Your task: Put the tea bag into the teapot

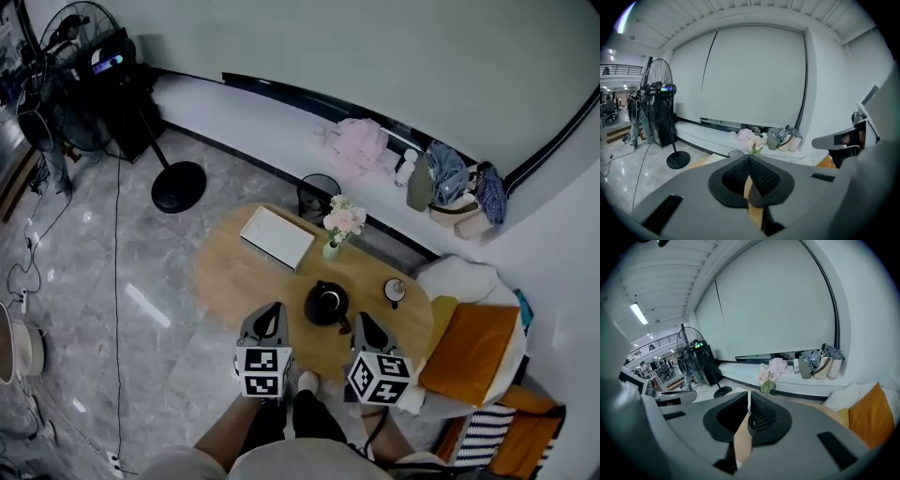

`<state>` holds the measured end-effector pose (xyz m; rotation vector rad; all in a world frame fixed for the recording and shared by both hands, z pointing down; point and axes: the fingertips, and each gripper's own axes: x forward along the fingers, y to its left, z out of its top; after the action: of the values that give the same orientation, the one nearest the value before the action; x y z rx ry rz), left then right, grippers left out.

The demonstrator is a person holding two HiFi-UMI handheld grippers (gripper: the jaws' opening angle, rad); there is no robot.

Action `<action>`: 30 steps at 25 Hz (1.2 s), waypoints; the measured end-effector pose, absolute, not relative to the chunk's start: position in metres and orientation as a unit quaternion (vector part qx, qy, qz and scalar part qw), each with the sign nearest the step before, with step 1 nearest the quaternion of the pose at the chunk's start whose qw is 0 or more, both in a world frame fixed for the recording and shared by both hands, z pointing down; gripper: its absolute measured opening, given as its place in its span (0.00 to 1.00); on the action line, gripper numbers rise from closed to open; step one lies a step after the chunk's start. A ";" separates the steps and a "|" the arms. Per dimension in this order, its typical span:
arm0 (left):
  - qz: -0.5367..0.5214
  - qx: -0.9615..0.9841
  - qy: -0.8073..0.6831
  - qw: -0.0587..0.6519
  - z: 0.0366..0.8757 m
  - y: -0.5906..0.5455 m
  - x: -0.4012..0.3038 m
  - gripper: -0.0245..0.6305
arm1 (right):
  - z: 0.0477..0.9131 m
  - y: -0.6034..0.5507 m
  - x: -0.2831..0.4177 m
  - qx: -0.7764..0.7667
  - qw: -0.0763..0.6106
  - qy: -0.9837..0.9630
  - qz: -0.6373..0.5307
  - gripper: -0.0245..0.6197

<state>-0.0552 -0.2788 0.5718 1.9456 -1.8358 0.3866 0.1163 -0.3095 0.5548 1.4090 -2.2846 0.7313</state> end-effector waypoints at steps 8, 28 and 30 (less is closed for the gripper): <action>0.121 0.729 -0.651 0.173 0.518 -0.290 -0.035 0.05 | 0.504 -0.310 0.137 0.522 0.145 -0.813 0.216 0.10; 0.066 0.753 -0.648 0.094 0.433 -0.327 -0.030 0.05 | 0.422 -0.333 0.181 0.578 0.071 -0.800 0.146 0.10; 0.068 0.754 -0.646 0.094 0.434 -0.328 -0.028 0.05 | 0.423 -0.333 0.182 0.579 0.072 -0.799 0.147 0.10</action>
<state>-0.0283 -0.3281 0.4336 2.2378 -1.9167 0.2017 0.1817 -0.3331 0.4235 1.7408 -2.3998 0.4424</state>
